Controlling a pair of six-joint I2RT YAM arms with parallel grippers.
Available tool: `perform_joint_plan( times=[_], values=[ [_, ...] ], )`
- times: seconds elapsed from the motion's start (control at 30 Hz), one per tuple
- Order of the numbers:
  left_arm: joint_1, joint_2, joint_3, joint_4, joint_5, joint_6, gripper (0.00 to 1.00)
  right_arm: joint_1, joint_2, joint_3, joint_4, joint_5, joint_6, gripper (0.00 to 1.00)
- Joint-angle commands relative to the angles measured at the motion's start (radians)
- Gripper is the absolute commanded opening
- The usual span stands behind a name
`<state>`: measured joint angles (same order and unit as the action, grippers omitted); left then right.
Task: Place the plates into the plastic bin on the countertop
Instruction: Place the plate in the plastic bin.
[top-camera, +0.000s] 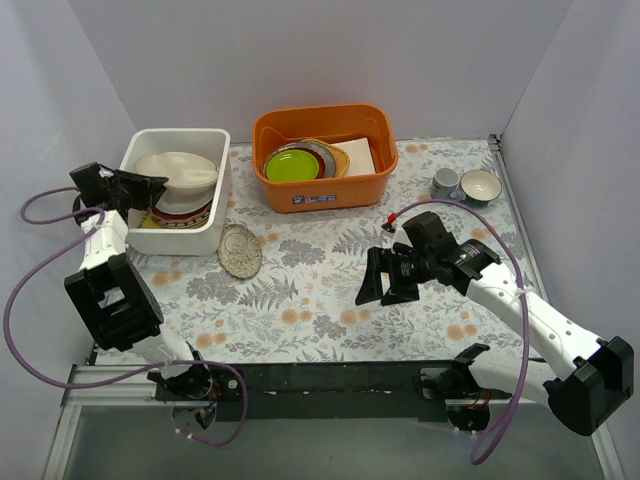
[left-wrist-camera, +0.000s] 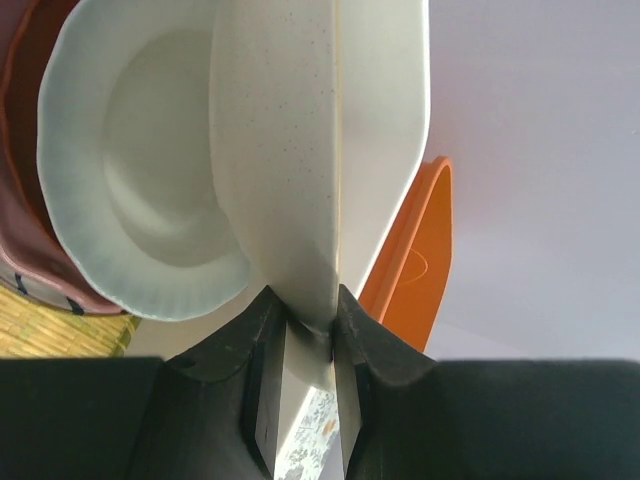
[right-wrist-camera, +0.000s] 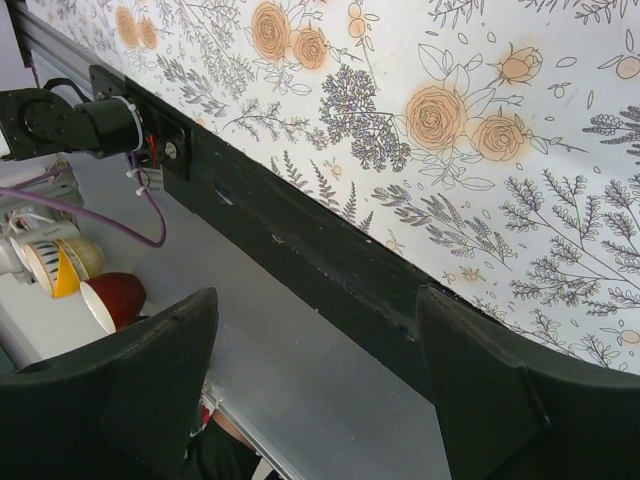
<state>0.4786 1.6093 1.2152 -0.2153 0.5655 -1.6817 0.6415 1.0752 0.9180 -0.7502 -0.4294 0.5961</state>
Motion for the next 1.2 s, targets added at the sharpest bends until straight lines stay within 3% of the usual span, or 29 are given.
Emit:
perform_joint_plan(
  times=[0.0, 0.07, 0.2, 0.23, 0.3, 0.33, 0.47, 0.57, 0.9, 1.17],
  values=[
    [-0.026, -0.132, -0.042, 0.068, 0.123, 0.004, 0.0, -0.002, 0.006, 0.001, 0.031, -0.019, -0.013, 0.87],
    [-0.026, -0.158, -0.057, 0.059, 0.111, 0.014, 0.0, -0.002, 0.008, -0.002, 0.029, -0.02, -0.015, 0.86],
    [-0.026, -0.184, -0.077, 0.008, 0.086, 0.051, 0.11, -0.002, 0.002, -0.01, 0.035, -0.023, -0.012, 0.86],
    [-0.026, -0.187, -0.082, 0.004, 0.082, 0.057, 0.26, -0.002, 0.0, -0.014, 0.035, -0.025, -0.013, 0.86],
    [-0.026, -0.193, -0.106, 0.004, 0.08, 0.062, 0.38, -0.003, -0.003, -0.018, 0.038, -0.028, -0.012, 0.86],
    [-0.025, -0.195, -0.111, 0.004, 0.08, 0.068, 0.51, -0.003, -0.003, -0.018, 0.038, -0.028, -0.012, 0.86],
    [-0.023, -0.187, -0.118, -0.018, 0.076, 0.083, 0.72, -0.002, -0.004, -0.024, 0.04, -0.028, -0.012, 0.86],
    [-0.023, -0.175, -0.103, -0.053, 0.063, 0.108, 0.81, -0.002, -0.001, -0.024, 0.045, -0.032, -0.012, 0.86],
    [-0.023, -0.143, -0.017, -0.223, -0.019, 0.137, 0.98, -0.002, 0.003, -0.03, 0.051, -0.039, -0.013, 0.86],
    [-0.021, -0.232, 0.013, -0.306, -0.046, 0.151, 0.98, -0.003, 0.02, -0.01, 0.051, -0.037, -0.019, 0.87]
  ],
)
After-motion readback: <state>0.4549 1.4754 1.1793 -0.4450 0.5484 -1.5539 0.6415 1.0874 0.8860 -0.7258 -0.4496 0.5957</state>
